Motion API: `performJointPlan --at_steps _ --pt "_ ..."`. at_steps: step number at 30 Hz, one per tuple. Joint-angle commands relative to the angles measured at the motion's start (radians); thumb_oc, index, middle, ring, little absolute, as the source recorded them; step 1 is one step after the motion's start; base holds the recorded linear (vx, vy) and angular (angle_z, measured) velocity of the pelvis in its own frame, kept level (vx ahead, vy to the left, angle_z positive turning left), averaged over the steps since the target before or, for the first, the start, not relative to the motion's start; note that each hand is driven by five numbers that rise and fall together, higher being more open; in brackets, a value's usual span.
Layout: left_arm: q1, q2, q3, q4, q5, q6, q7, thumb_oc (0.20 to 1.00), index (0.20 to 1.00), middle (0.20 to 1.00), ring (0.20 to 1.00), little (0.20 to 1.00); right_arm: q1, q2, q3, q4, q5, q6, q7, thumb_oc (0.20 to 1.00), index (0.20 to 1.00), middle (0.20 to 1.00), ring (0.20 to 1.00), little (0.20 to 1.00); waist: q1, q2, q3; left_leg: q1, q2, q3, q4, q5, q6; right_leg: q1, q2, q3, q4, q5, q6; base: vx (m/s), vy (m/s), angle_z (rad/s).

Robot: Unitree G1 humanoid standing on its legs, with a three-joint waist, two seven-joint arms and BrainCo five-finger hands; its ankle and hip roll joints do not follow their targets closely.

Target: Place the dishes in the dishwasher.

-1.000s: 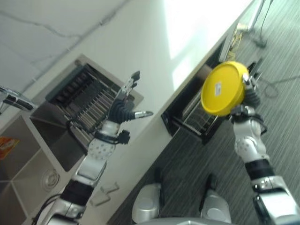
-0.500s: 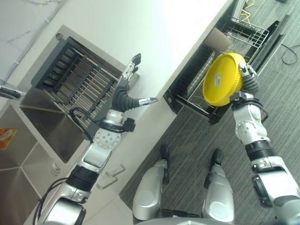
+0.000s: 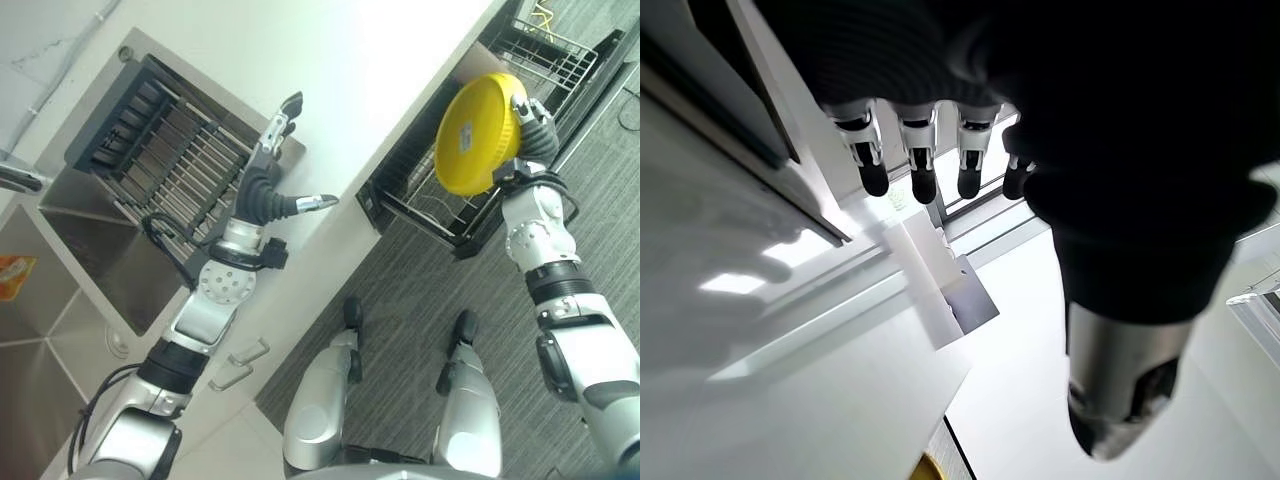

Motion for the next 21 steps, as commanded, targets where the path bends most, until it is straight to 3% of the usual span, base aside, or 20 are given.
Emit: performJointPlan --at_steps 1,6,10,14,21 --pt "-0.03 0.041 -0.014 -0.027 -0.012 -0.023 0.004 1.0 1.0 1.0 1.0 1.0 -0.092 -0.042 -0.001 -0.049 -0.037 -0.055 0.038 0.2 0.2 0.2 0.2 0.2 0.03 -0.025 -0.057 -0.062 -0.002 -0.093 0.067 -0.04 -0.018 -0.078 -0.051 0.016 0.174 -0.127 0.045 0.02 -0.022 0.03" --pt "-0.062 0.055 -0.013 -0.011 -0.02 -0.022 -0.006 1.0 1.0 1.0 1.0 1.0 -0.151 -0.057 0.027 0.014 -0.115 -0.053 0.033 0.2 0.2 0.2 0.2 0.2 0.041 -0.033 -0.048 -0.095 -0.009 -0.109 0.089 -0.042 -0.013 -0.108 -0.05 0.029 0.189 -0.123 0.047 0.01 -0.016 0.06" --pt "-0.08 0.067 -0.007 -0.012 -0.03 -0.012 -0.006 1.0 1.0 1.0 1.0 1.0 -0.179 -0.091 0.055 0.062 -0.204 -0.116 0.072 0.2 0.2 0.2 0.2 0.2 0.047 -0.031 -0.042 -0.119 -0.014 -0.12 0.095 -0.037 -0.012 -0.128 -0.053 0.038 0.188 -0.116 0.049 0.0 0.004 0.01" --pt "-0.073 0.084 0.005 -0.017 -0.046 -0.015 -0.021 1.0 1.0 1.0 1.0 1.0 -0.193 -0.129 0.068 0.048 -0.25 -0.126 0.042 0.2 0.2 0.2 0.2 0.2 0.053 -0.036 -0.04 -0.136 -0.014 -0.126 0.105 -0.035 -0.012 -0.14 -0.051 0.039 0.201 -0.119 0.051 0.0 -0.013 0.02" --pt "-0.09 0.113 0.013 -0.011 -0.057 -0.025 -0.041 1.0 1.0 1.0 1.0 1.0 -0.236 -0.221 0.165 0.094 -0.649 -0.121 -0.055 0.2 0.2 0.2 0.2 0.2 0.064 -0.041 -0.033 -0.175 -0.026 -0.143 0.125 -0.033 -0.009 -0.168 -0.053 0.043 0.222 -0.115 0.051 -0.01 -0.03 0.05"
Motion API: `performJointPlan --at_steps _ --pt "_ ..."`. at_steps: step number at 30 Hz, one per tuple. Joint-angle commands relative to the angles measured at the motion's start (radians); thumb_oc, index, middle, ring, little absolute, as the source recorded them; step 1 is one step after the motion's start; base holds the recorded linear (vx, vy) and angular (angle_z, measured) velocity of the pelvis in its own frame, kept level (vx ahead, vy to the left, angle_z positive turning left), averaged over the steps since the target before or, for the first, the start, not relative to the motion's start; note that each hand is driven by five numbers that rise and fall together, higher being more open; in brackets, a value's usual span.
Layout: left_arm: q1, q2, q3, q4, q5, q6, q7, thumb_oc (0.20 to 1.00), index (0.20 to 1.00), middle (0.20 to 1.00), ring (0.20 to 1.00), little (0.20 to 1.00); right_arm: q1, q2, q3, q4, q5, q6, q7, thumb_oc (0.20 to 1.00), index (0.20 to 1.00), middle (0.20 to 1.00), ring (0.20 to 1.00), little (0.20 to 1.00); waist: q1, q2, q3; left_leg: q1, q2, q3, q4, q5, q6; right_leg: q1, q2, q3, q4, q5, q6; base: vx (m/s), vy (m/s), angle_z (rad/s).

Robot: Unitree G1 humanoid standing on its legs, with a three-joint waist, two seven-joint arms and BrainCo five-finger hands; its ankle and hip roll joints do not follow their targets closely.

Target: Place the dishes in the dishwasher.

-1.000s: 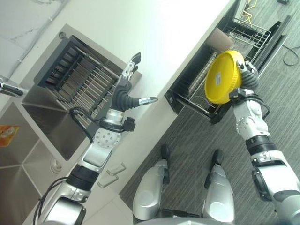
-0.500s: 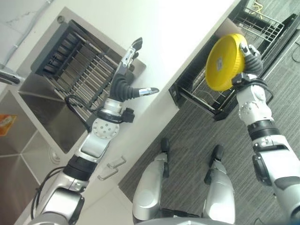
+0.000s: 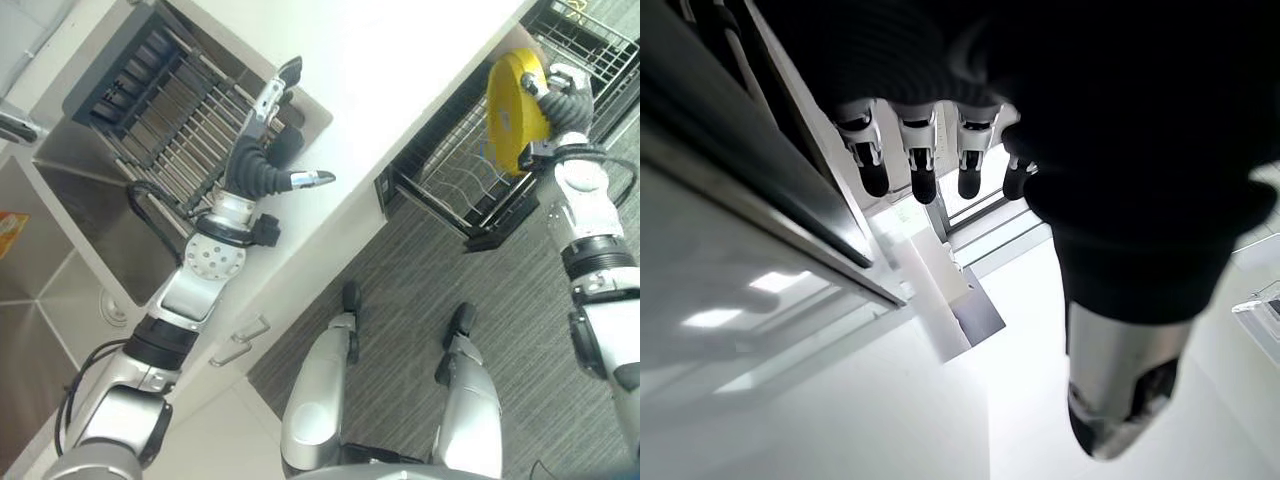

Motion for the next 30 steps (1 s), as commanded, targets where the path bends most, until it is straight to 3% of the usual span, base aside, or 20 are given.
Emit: performJointPlan --at_steps 1,8,15,20,22,30 --pt "0.025 0.039 0.013 -0.021 -0.009 -0.039 -0.003 1.0 1.0 1.0 1.0 1.0 -0.074 -0.041 0.069 -0.047 -0.201 -0.086 -0.042 0.2 0.2 0.2 0.2 0.2 0.021 -0.017 -0.039 -0.025 -0.029 -0.102 0.006 -0.014 -0.018 -0.064 -0.048 0.051 0.153 -0.104 0.058 -0.04 -0.012 0.03" --pt "0.023 0.073 0.018 -0.008 -0.03 -0.088 -0.033 1.0 1.0 1.0 1.0 1.0 -0.114 -0.094 0.24 0.018 -0.388 -0.077 -0.019 0.2 0.2 0.2 0.2 0.2 0.039 -0.029 -0.026 -0.066 -0.035 -0.115 0.024 -0.01 -0.021 -0.089 -0.048 0.049 0.153 -0.093 0.061 -0.05 -0.059 0.04" --pt "-0.019 0.063 -0.002 0.022 -0.01 -0.108 -0.035 1.0 1.0 1.0 1.0 1.0 -0.108 -0.024 0.323 0.112 -0.371 -0.075 0.023 0.2 0.2 0.2 0.2 0.2 0.047 -0.03 -0.021 -0.11 -0.045 -0.121 0.04 -0.006 -0.02 -0.124 -0.047 0.052 0.152 -0.078 0.062 -0.02 -0.031 0.07" --pt "-0.05 0.038 -0.025 0.055 0.028 -0.125 -0.012 1.0 1.0 1.0 1.0 1.0 -0.115 0.031 0.354 0.174 -0.466 -0.069 0.041 0.2 0.2 0.2 0.2 0.2 0.045 -0.02 -0.021 -0.146 -0.055 -0.126 0.034 0.001 -0.021 -0.166 -0.047 0.062 0.141 -0.062 0.065 -0.04 0.015 0.0" --pt "-0.059 0.033 -0.032 0.069 0.042 -0.141 -0.001 1.0 1.0 1.0 1.0 1.0 -0.114 0.038 0.419 0.182 -0.58 -0.038 0.054 0.2 0.2 0.2 0.2 0.2 0.044 -0.018 -0.021 -0.162 -0.056 -0.122 0.032 0.005 -0.024 -0.18 -0.055 0.062 0.127 -0.048 0.069 -0.04 0.017 0.02" --pt "-0.058 0.062 -0.035 0.074 0.031 -0.159 0.0 1.0 1.0 1.0 1.0 1.0 -0.117 0.013 0.457 0.228 -0.588 -0.012 -0.087 0.2 0.2 0.2 0.2 0.2 0.053 -0.025 -0.021 -0.196 -0.049 -0.117 0.037 0.01 -0.031 -0.199 -0.06 0.05 0.116 -0.031 0.076 -0.01 -0.017 0.02"
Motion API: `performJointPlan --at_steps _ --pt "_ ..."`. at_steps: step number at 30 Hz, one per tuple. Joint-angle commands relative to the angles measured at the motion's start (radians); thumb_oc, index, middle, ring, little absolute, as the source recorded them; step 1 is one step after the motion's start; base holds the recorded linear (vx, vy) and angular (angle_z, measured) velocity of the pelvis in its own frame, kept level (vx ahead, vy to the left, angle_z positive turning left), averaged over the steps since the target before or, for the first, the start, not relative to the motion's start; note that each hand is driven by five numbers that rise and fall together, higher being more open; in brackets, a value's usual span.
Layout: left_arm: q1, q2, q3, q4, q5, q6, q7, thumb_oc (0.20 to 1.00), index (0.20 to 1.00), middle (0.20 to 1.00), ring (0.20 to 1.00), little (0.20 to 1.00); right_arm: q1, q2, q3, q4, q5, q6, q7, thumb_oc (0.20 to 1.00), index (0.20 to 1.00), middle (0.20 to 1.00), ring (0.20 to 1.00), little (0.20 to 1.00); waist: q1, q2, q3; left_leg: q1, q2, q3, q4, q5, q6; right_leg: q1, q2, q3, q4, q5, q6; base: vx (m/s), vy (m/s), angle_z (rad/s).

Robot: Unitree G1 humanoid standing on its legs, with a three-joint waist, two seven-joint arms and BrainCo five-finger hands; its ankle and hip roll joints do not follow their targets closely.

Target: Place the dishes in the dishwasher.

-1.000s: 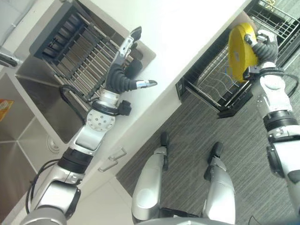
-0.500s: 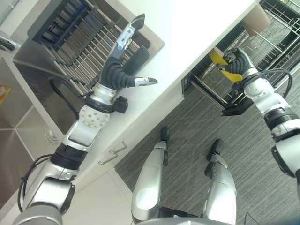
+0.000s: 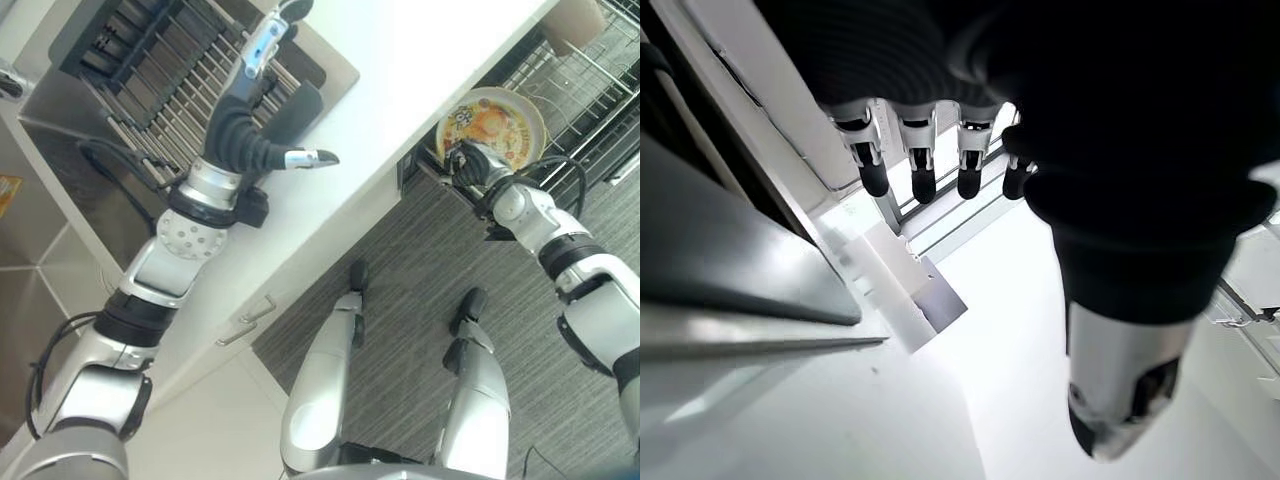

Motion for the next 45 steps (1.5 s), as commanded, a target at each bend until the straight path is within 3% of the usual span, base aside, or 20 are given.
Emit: performJointPlan --at_steps 1,6,7,8,12,13,15,16,18,21,22,25,31,34,38,43,45 --pt "0.054 -0.048 -0.037 0.092 0.019 -0.031 0.021 1.0 1.0 1.0 1.0 1.0 -0.05 -0.034 -0.051 -0.009 0.03 -0.023 -0.086 0.2 0.2 0.2 0.2 0.2 0.02 -0.025 -0.014 -0.042 -0.022 -0.072 -0.01 0.008 -0.023 -0.045 -0.027 0.055 0.029 0.002 0.076 0.0 -0.069 0.11" --pt "0.062 -0.031 -0.036 0.077 0.028 -0.01 0.034 1.0 1.0 1.0 1.0 1.0 -0.044 -0.096 -0.117 -0.041 0.116 -0.003 -0.152 0.2 0.2 0.2 0.2 0.2 0.008 -0.043 -0.014 -0.056 -0.013 -0.073 0.006 -0.004 -0.023 -0.057 -0.018 0.058 0.04 -0.003 0.077 0.0 -0.045 0.03" --pt "0.064 -0.033 -0.036 0.075 0.031 -0.008 0.041 1.0 1.0 1.0 1.0 1.0 -0.035 -0.103 -0.13 -0.05 0.127 -0.003 -0.153 0.564 0.564 0.564 0.564 0.564 0.004 -0.043 -0.014 -0.056 -0.012 -0.071 0.009 -0.007 -0.023 -0.061 -0.017 0.061 0.045 -0.004 0.076 0.0 0.0 0.0" --pt "0.064 -0.037 -0.039 0.072 0.035 0.0 0.047 1.0 1.0 1.0 1.0 1.0 -0.028 -0.103 -0.138 -0.053 0.136 -0.004 -0.163 1.0 1.0 1.0 1.0 1.0 0.001 -0.043 -0.014 -0.056 -0.011 -0.069 0.009 -0.008 -0.023 -0.061 -0.017 0.062 0.044 -0.005 0.076 0.0 0.0 0.0" --pt "0.057 -0.047 -0.047 0.084 0.04 0.007 0.061 1.0 1.0 1.0 1.0 1.0 -0.006 -0.095 -0.175 -0.064 0.21 -0.041 -0.196 1.0 1.0 1.0 1.0 1.0 -0.008 -0.039 -0.014 -0.053 -0.007 -0.063 0.013 -0.013 -0.022 -0.065 -0.018 0.068 0.052 -0.011 0.073 0.01 0.04 -0.01" --pt "0.066 -0.066 -0.045 0.082 0.046 0.01 0.071 1.0 1.0 1.0 1.0 1.0 0.021 -0.071 -0.239 -0.091 0.344 -0.098 -0.241 1.0 1.0 1.0 1.0 1.0 -0.016 -0.032 -0.014 -0.048 -0.005 -0.059 0.013 -0.017 -0.02 -0.066 -0.015 0.077 0.061 -0.021 0.068 0.03 0.096 -0.02" --pt "0.074 -0.073 -0.045 0.075 0.047 0.018 0.078 1.0 1.0 1.0 1.0 1.0 0.049 -0.058 -0.29 -0.126 0.374 -0.139 -0.254 1.0 1.0 1.0 1.0 1.0 -0.022 -0.03 -0.014 -0.039 -0.005 -0.058 0.012 -0.021 -0.019 -0.061 -0.014 0.081 0.063 -0.028 0.065 0.03 0.089 -0.09" --pt "0.102 -0.097 -0.034 0.046 0.069 0.038 0.09 1.0 1.0 1.0 1.0 1.0 0.114 -0.031 -0.369 -0.24 0.38 -0.21 -0.294 1.0 1.0 1.0 1.0 1.0 -0.036 -0.029 -0.014 -0.024 -0.003 -0.053 0.008 -0.029 -0.015 -0.053 -0.011 0.091 0.066 -0.038 0.061 0.03 0.076 -0.06" --pt "0.165 -0.136 -0.008 -0.001 0.117 0.064 0.119 1.0 1.0 1.0 1.0 1.0 0.264 0.002 -0.448 -0.539 0.364 -0.248 -0.327 1.0 1.0 1.0 1.0 1.0 -0.068 -0.036 -0.014 0.015 0.004 -0.036 -0.003 -0.039 -0.008 -0.029 -0.004 0.102 0.068 -0.051 0.057 0.06 0.115 -0.04" --pt "0.274 -0.178 0.045 -0.055 0.163 0.086 0.142 1.0 1.0 1.0 1.0 1.0 0.525 0.065 -0.496 -0.916 0.265 -0.241 -0.352 1.0 1.0 1.0 1.0 1.0 -0.124 -0.051 -0.014 0.09 0.019 -0.004 -0.021 -0.044 -0.005 0.025 0.001 0.114 0.064 -0.062 0.055 0.09 0.129 -0.28" --pt "0.32 -0.183 0.068 -0.075 0.17 0.087 0.145 1.0 1.0 1.0 1.0 1.0 0.617 0.083 -0.509 -1.005 0.261 -0.253 -0.321 1.0 1.0 1.0 1.0 1.0 -0.144 -0.058 -0.014 0.122 0.029 0.014 -0.026 -0.048 -0.007 0.052 -0.002 0.113 0.059 -0.064 0.057 0.11 0.13 -0.22" --pt "0.445 -0.195 0.118 -0.124 0.168 0.073 0.133 1.0 1.0 1.0 1.0 1.0 0.797 0.098 -0.544 -1.132 0.248 -0.283 -0.261 1.0 1.0 1.0 1.0 1.0 -0.166 -0.068 -0.041 0.218 0.057 0.061 -0.046 -0.067 -0.011 0.133 -0.01 0.1 0.046 -0.082 0.067 0.11 0.028 -0.27" --pt "0.656 -0.196 0.222 -0.175 0.127 0.037 0.061 1.0 1.0 1.0 1.0 1.0 0.985 0.12 -0.667 -1.287 0.287 -0.367 -0.186 1.0 1.0 1.0 1.0 1.0 -0.192 -0.095 -0.142 0.387 0.116 0.128 -0.121 -0.056 -0.036 0.314 0.003 0.055 -0.048 -0.079 0.064 0.12 -0.098 -0.16" --pt "0.742 -0.204 0.276 -0.184 0.066 0.035 0.006 1.0 1.0 1.0 1.0 1.0 1.072 0.135 -0.736 -1.323 0.351 -0.377 -0.196 1.0 1.0 1.0 1.0 1.0 -0.198 -0.112 -0.212 0.472 0.129 0.146 -0.164 -0.049 -0.044 0.408 0.019 0.045 -0.098 -0.079 0.065 0.14 -0.121 -0.13" --pt "0.819 -0.216 0.317 -0.142 0.016 -0.044 -0.03 1.0 1.0 1.0 1.0 1.0 1.164 0.187 -0.824 -1.236 0.482 -0.369 -0.245 1.0 1.0 1.0 1.0 1.0 -0.209 -0.112 -0.302 0.607 0.133 0.148 -0.234 -0.035 -0.043 0.54 0.051 0.041 -0.153 -0.083 0.057 0.09 -0.032 -0.03" --pt "0.797 -0.224 0.317 -0.104 0.029 -0.068 -0.001 1.0 1.0 1.0 1.0 1.0 1.186 0.291 -0.887 -1.083 0.731 -0.345 -0.28 1.0 1.0 1.0 1.0 1.0 -0.22 -0.097 -0.363 0.724 0.146 0.161 -0.346 -0.011 -0.047 0.641 0.065 0.021 -0.211 -0.076 0.059 0.0 0.003 -0.03" --pt "0.784 -0.23 0.313 -0.088 0.03 -0.077 0.019 1.0 1.0 1.0 1.0 1.0 1.199 0.339 -0.907 -1.017 0.83 -0.32 -0.243 1.0 1.0 1.0 1.0 1.0 -0.223 -0.09 -0.372 0.736 0.158 0.163 -0.36 -0.003 -0.054 0.664 0.069 0.002 -0.218 -0.08 0.057 -0.04 0.011 0.04"
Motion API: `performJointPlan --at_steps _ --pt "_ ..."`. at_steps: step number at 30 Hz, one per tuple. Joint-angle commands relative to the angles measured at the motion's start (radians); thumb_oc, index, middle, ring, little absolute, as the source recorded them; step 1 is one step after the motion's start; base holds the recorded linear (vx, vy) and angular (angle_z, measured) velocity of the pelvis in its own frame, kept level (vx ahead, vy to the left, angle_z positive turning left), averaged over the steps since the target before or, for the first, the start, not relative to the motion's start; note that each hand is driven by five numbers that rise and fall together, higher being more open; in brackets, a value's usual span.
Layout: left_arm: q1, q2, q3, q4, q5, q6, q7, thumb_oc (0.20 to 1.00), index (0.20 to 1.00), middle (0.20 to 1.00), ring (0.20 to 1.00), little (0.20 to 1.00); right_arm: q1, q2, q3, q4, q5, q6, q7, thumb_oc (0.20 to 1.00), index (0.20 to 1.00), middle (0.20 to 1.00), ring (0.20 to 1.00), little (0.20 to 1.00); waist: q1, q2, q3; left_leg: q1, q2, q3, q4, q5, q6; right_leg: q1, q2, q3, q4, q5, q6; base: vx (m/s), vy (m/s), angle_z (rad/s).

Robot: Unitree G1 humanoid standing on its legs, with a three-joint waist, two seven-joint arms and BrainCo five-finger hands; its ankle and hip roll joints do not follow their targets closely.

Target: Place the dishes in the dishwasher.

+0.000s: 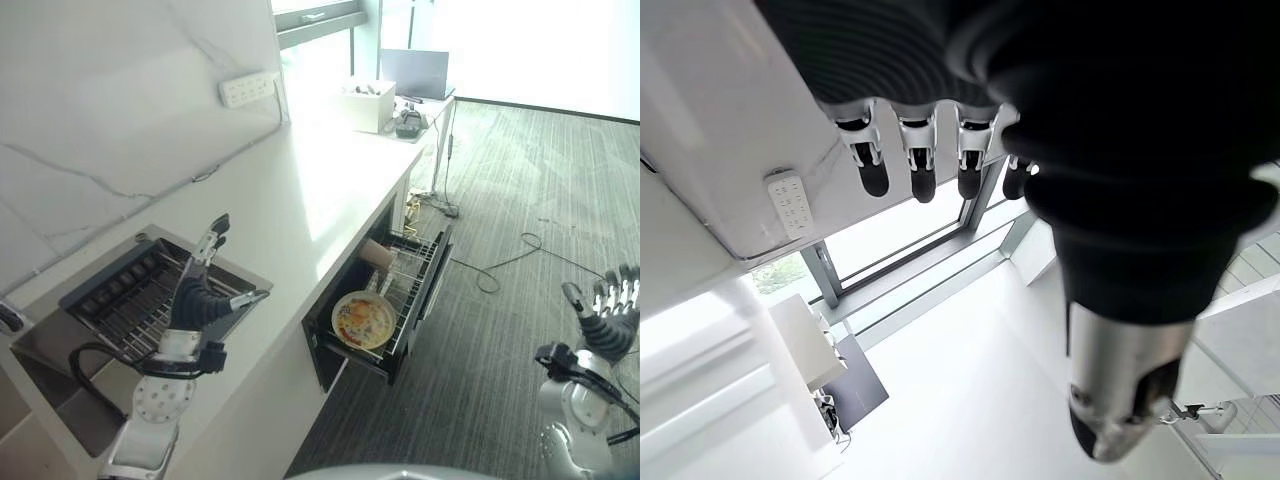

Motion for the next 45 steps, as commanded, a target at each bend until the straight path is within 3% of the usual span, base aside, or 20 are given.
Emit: performJointPlan --at_steps 1,7,11,14,19,23,29,31,33,35,45 --pt "-0.089 0.015 0.036 -0.015 -0.046 -0.07 0.052 1.0 1.0 1.0 1.0 1.0 -0.079 -0.001 -0.063 -0.068 0.169 0.011 0.052 1.0 1.0 1.0 1.0 1.0 -0.008 -0.001 0.097 0.004 0.07 0.01 0.006 0.027 -0.01 0.022 -0.053 -0.018 0.103 -0.068 0.029 -0.05 -0.037 0.06" --pt "-0.152 0.014 -0.006 0.03 -0.001 -0.038 0.137 1.0 1.0 1.0 1.0 1.0 -0.139 0.035 -0.009 0.132 0.345 0.034 0.14 1.0 1.0 1.0 1.0 1.0 0.027 0.003 0.076 -0.007 0.111 0.014 0.003 0.057 -0.04 0.052 -0.045 -0.085 0.119 -0.098 0.014 -0.03 -0.069 0.39" --pt "-0.192 0.026 -0.028 0.035 0.002 0.005 0.134 1.0 1.0 1.0 1.0 1.0 -0.195 0.02 0.022 0.233 0.377 0.062 0.18 1.0 1.0 1.0 1.0 1.0 0.047 0.014 0.065 -0.025 0.132 0.037 0.003 0.085 -0.061 0.059 -0.041 -0.131 0.127 -0.112 0.006 0.06 -0.088 0.46" --pt "-0.214 0.027 -0.031 0.041 0.009 0.03 0.116 1.0 1.0 1.0 1.0 1.0 -0.205 0.006 0.032 0.263 0.377 0.116 0.236 1.0 1.0 1.0 1.0 1.0 0.062 0.024 0.08 -0.053 0.093 0.053 0.031 0.094 -0.054 0.065 -0.037 -0.153 0.143 -0.123 -0.001 0.08 -0.043 0.56" --pt "-0.232 0.047 -0.054 0.024 0.051 0.083 0.107 1.0 1.0 1.0 1.0 1.0 -0.286 -0.02 0.069 0.369 0.442 0.157 0.322 1.0 1.0 1.0 1.0 1.0 0.103 0.038 0.111 -0.103 0.059 -0.006 0.112 0.067 -0.04 0.042 -0.048 -0.153 0.232 -0.162 -0.016 0.14 0.007 0.19" --pt "-0.228 0.05 -0.062 0.025 0.058 0.088 0.13 1.0 1.0 1.0 1.0 1.0 -0.334 -0.037 0.052 0.448 0.592 0.232 0.421 1.0 1.0 1.0 1.0 1.0 0.115 0.066 0.155 -0.133 0.044 -0.043 0.176 0.047 -0.037 -0.012 -0.066 -0.142 0.318 -0.182 -0.029 0.16 0.067 -0.12" --pt "-0.286 0.049 -0.119 0.034 0.101 0.116 0.212 1.0 1.0 1.0 1.0 1.0 -0.428 -0.083 -0.005 0.582 0.651 0.187 0.334 1.0 1.0 1.0 1.0 1.0 0.116 0.102 0.214 -0.222 0.012 -0.073 0.244 0.019 -0.02 -0.139 -0.078 -0.097 0.428 -0.216 -0.044 -0.01 0.029 -0.18" --pt "-0.294 0.055 -0.128 0.034 0.113 0.131 0.24 1.0 1.0 1.0 1.0 1.0 -0.431 -0.089 -0.034 0.626 0.629 0.141 0.275 1.0 1.0 1.0 1.0 1.0 0.111 0.11 0.229 -0.242 0.0 -0.082 0.271 0.013 -0.009 -0.169 -0.071 -0.079 0.477 -0.231 -0.054 0.08 0.009 -0.12" --pt "-0.294 0.058 -0.131 0.027 0.116 0.145 0.262 1.0 1.0 1.0 1.0 1.0 -0.425 -0.091 -0.06 0.642 0.588 0.05 0.194 1.0 1.0 1.0 1.0 1.0 0.102 0.119 0.243 -0.264 -0.011 -0.083 0.295 0.002 0.004 -0.206 -0.069 -0.061 0.522 -0.243 -0.062 0.01 0.008 -0.09" --pt "-0.288 0.059 -0.132 0.022 0.113 0.147 0.273 1.0 1.0 1.0 1.0 1.0 -0.407 -0.089 -0.069 0.623 0.547 0.004 0.169 1.0 1.0 1.0 1.0 1.0 0.094 0.125 0.252 -0.273 -0.016 -0.082 0.305 -0.002 0.009 -0.223 -0.067 -0.05 0.538 -0.249 -0.066 -0.02 0.029 -0.1" --pt "-0.277 0.072 -0.132 -0.011 0.113 0.14 0.247 1.0 1.0 1.0 1.0 1.0 -0.435 -0.147 -0.024 0.65 0.521 0.18 0.378 1.0 1.0 1.0 1.0 1.0 0.091 0.125 0.287 -0.307 -0.019 -0.057 0.359 -0.017 0.019 -0.27 -0.078 -0.033 0.587 -0.253 -0.074 0.02 -0.027 -0.07"
